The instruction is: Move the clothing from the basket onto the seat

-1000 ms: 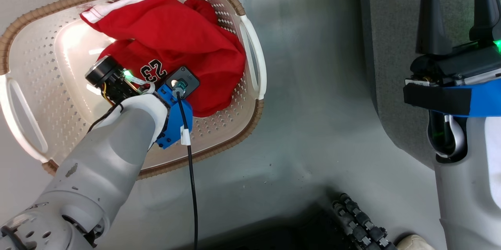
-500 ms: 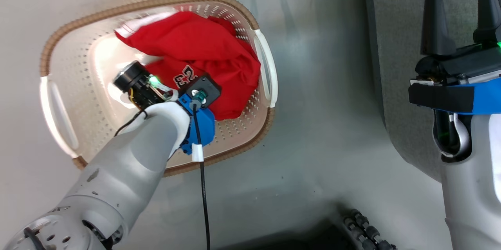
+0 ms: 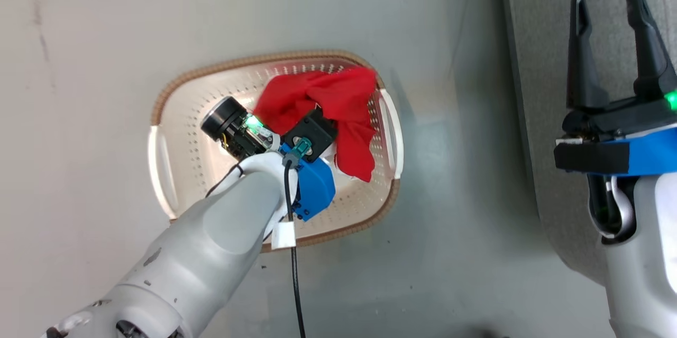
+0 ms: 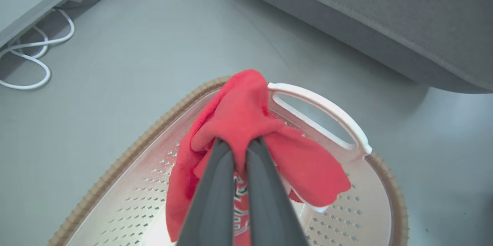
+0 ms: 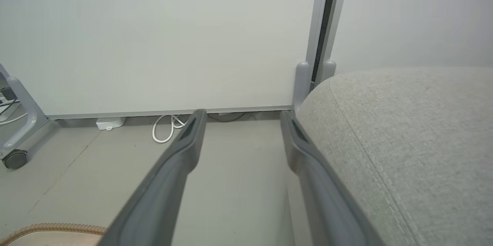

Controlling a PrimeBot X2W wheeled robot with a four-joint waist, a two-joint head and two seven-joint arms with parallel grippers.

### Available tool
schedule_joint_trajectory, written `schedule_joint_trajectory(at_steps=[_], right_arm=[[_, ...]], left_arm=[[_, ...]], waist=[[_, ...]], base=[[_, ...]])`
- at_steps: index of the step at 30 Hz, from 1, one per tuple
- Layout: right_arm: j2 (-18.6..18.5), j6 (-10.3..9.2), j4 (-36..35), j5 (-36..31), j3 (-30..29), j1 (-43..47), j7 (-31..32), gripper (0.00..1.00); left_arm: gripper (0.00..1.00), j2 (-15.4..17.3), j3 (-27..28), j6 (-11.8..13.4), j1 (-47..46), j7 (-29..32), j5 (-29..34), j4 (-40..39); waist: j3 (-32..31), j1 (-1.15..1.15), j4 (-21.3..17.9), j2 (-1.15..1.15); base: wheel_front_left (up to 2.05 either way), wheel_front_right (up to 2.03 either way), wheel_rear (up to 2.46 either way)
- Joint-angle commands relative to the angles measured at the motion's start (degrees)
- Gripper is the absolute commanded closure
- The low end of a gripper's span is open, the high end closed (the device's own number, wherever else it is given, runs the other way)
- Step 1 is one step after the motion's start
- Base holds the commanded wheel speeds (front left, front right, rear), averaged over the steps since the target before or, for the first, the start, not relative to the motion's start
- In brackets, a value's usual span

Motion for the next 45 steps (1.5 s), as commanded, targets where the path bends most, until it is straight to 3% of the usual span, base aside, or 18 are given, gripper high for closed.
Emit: schedule_joint_trajectory(at_steps=[1, 12, 29, 45], right_arm=[[-0.4, 0.01, 0.5, -0.3, -0.2, 1.2, 0.0, 0.0], [-0.7, 0.01, 3.2, -0.6, -0.9, 6.9, 0.0, 0.0], [0.8, 0.01, 6.5, -1.3, -0.7, 15.1, 0.0, 0.0], [2.6, 0.01, 8.0, -1.6, -1.6, 20.3, 0.0, 0.0]], left_arm=[[1.0, 0.3, 1.0, 0.4, 1.1, -0.3, 0.4, -1.2], [1.0, 1.5, 10.1, 1.1, 7.9, -0.3, 4.5, -11.1], [1.0, 0.5, 20.8, -0.6, 15.6, -0.3, 10.5, -22.7], [1.0, -0.3, 24.5, -2.1, 18.7, -0.3, 13.1, -26.8]], waist=[[-3.8, 0.0, 1.9, 0.0], [-15.0, 0.0, 4.3, 0.0], [-29.7, 0.0, 6.2, 0.0], [-37.1, 0.0, 7.2, 0.0]], base=[[0.0, 0.0, 0.0], [0.0, 0.0, 0.0], [0.0, 0.0, 0.0], [0.0, 0.0, 0.0]])
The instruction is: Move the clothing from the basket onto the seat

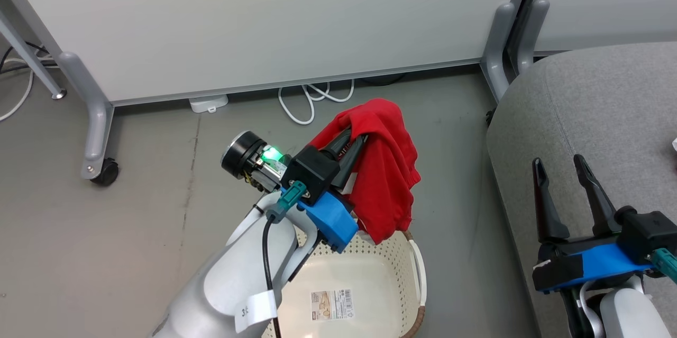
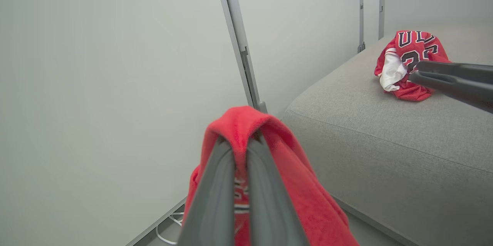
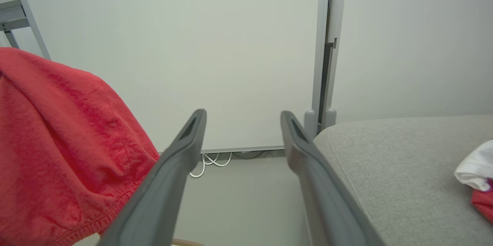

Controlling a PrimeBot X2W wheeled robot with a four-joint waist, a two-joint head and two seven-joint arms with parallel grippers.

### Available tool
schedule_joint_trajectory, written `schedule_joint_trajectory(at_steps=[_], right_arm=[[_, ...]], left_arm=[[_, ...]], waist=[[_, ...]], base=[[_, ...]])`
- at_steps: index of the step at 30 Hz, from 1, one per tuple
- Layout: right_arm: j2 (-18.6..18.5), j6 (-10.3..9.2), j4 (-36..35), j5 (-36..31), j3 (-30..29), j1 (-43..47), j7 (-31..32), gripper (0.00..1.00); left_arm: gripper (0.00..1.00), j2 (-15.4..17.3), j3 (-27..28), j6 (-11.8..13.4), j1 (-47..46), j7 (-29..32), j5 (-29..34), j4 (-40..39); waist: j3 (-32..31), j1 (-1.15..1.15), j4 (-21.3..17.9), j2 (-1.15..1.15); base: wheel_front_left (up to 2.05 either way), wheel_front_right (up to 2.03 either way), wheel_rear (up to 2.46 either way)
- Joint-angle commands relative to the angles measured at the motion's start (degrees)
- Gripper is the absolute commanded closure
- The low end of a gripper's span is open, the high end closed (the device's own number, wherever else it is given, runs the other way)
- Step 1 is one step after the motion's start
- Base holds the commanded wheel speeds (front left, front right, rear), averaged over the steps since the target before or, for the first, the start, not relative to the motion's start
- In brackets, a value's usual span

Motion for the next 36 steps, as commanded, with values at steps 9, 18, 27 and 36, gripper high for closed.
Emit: schedule_joint_trajectory(at_steps=[9, 18, 27, 36], right_arm=[[0.8, 0.01, 0.5, -0.3, -0.5, 1.8, 0.0, 0.0], [0.7, 0.01, 0.1, -0.3, 1.0, 1.2, 0.0, 0.0], [0.1, 0.01, 0.3, -0.2, 8.2, -1.6, 0.0, 0.0], [-1.2, 0.01, 1.0, 0.4, 19.1, -7.5, 0.0, 0.0]], left_arm=[[1.0, -0.2, 0.8, -0.6, 1.6, -0.3, 0.7, -0.5], [1.0, -0.3, 1.0, -0.8, 1.8, -0.3, 1.0, -0.5], [1.0, -0.4, 1.3, -1.0, 1.3, -0.3, 1.3, -0.4], [1.0, -0.6, 1.1, -0.9, 0.0, -0.3, 1.7, -0.7]], waist=[[-1.9, 0.01, 0.4, -0.01], [-1.8, 0.01, 0.7, -0.01], [-1.4, 0.01, 0.9, -0.01], [-0.2, 0.01, 1.2, -0.01]], base=[[0.0, 0.0, 0.0], [0.0, 0.0, 0.0], [0.0, 0.0, 0.0], [0.0, 0.0, 0.0]])
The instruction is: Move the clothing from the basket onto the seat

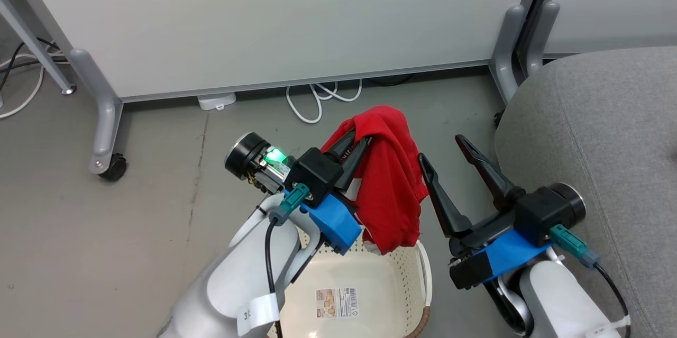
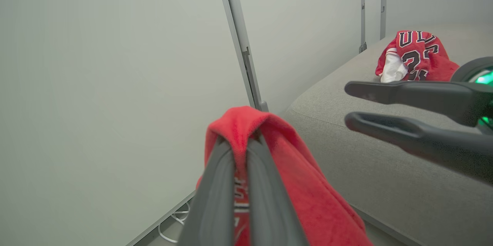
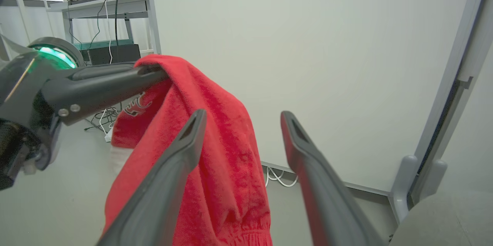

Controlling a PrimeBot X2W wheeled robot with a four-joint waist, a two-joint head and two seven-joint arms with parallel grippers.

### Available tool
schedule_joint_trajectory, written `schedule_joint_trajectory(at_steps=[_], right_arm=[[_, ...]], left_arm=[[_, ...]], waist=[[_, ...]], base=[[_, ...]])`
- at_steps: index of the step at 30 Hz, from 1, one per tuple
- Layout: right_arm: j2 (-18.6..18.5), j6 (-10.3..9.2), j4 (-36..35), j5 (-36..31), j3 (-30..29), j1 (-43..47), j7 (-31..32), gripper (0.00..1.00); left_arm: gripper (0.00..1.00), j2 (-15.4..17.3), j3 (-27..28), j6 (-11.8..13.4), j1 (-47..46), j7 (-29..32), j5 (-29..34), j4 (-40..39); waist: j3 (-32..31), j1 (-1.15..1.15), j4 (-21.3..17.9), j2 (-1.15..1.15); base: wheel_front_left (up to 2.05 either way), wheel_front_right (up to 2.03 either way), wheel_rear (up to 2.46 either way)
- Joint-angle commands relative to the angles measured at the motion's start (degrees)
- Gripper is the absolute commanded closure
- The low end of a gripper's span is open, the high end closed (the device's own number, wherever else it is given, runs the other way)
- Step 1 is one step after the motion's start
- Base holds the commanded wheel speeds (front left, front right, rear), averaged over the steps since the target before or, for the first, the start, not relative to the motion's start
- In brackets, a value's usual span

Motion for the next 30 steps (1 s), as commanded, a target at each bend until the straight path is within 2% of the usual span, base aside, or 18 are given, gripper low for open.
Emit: schedule_joint_trajectory(at_steps=[1, 13, 30], right_arm=[[-0.5, 0.01, 0.3, 0.5, 1.0, -1.3, 0.0, 0.0], [0.5, 0.01, 5.1, 1.3, 7.8, -8.4, 0.0, 0.0], [1.6, 0.01, 19.5, 1.0, 10.6, -15.4, 0.0, 0.0]], left_arm=[[1.0, 0.0, 0.0, -0.1, -1.1, -0.3, 0.1, -0.3], [1.0, -0.6, -1.2, -0.1, -2.5, -0.3, 0.4, -0.6], [1.0, -1.0, -2.7, -0.1, -3.5, -0.3, -0.1, -1.4]], waist=[[0.3, 0.0, 0.2, 0.0], [1.8, 0.0, 1.6, 0.0], [2.5, 0.0, 2.1, 0.0]], base=[[0.0, 0.0, 0.0], [0.0, 0.0, 0.0], [0.0, 0.0, 0.0]])
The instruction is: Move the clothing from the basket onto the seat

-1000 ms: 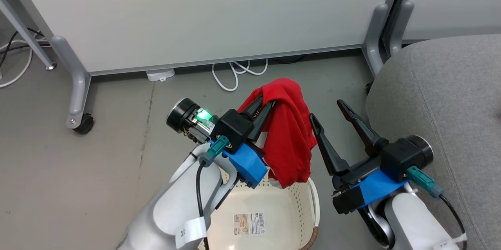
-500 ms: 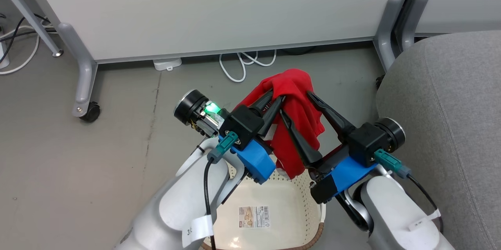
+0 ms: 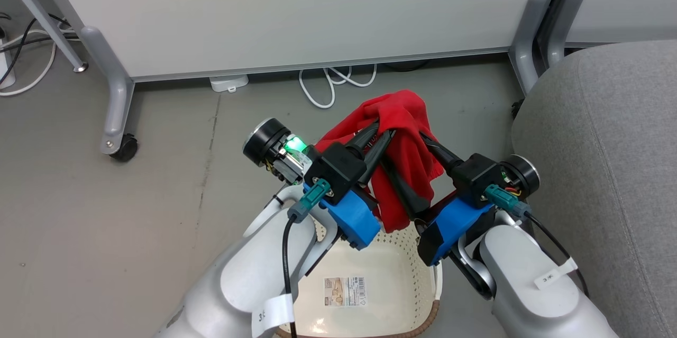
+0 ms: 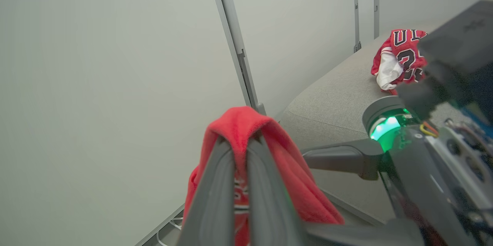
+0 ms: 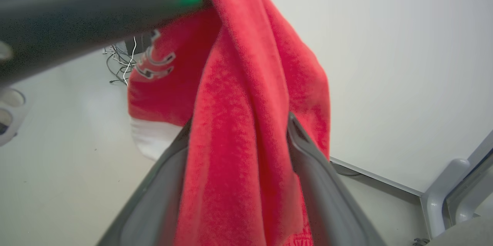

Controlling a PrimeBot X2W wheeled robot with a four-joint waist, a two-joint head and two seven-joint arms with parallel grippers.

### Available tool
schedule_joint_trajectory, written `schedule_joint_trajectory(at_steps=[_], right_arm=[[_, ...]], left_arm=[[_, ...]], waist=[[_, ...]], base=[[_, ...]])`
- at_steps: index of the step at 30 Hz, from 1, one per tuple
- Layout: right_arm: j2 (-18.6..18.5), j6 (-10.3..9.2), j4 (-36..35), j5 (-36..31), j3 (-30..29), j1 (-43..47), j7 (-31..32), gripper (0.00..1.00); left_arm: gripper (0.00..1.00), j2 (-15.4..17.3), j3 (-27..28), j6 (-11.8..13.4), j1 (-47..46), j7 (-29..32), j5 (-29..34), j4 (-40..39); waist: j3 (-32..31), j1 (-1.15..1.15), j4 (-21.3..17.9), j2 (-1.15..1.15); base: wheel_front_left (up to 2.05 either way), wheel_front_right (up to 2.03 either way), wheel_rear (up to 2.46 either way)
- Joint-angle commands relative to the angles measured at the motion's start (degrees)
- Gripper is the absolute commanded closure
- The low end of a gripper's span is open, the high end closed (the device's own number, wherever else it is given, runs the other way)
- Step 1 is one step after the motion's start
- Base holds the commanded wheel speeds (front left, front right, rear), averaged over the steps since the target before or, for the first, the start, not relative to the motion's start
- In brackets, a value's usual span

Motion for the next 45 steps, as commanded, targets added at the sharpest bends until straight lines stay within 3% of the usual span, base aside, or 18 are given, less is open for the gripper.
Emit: schedule_joint_trajectory(at_steps=[1, 24, 25, 26, 45], right_arm=[[0.4, 0.01, 1.1, 0.6, 0.5, -1.2, 0.0, 1.0], [0.2, 0.01, 0.8, 2.5, 1.7, -1.0, 0.0, 1.0], [0.1, 0.01, 0.8, 2.5, 1.7, -0.9, 0.0, 1.0], [0.1, 0.01, 0.8, 2.6, 1.7, -0.8, 0.0, 1.0], [-0.1, 0.01, 0.2, 2.9, 0.8, -1.1, 0.0, 1.0]], left_arm=[[1.0, -0.1, 0.0, -0.1, -0.9, -0.3, -0.3, -0.3], [1.0, -0.2, -0.1, -0.1, 0.8, -0.3, -0.2, 0.0], [0.56, -0.2, 0.2, -0.1, 0.8, -0.3, -0.1, 0.1], [0.0, -0.2, 0.3, -0.1, 0.9, -0.3, 0.1, 0.4], [0.0, -0.2, 1.1, -0.1, 0.9, -0.3, 1.3, 0.5]], waist=[[-0.1, 0.0, 0.0, 0.0], [-1.4, 0.0, -0.3, 0.0], [-1.4, 0.0, -0.3, 0.0], [-1.4, 0.0, -0.3, 0.0], [-0.4, 0.0, -1.6, 0.0]], base=[[0.0, 0.0, 0.0], [0.0, 0.0, 0.0], [0.0, 0.0, 0.0], [0.0, 0.0, 0.0], [0.0, 0.0, 0.0]])
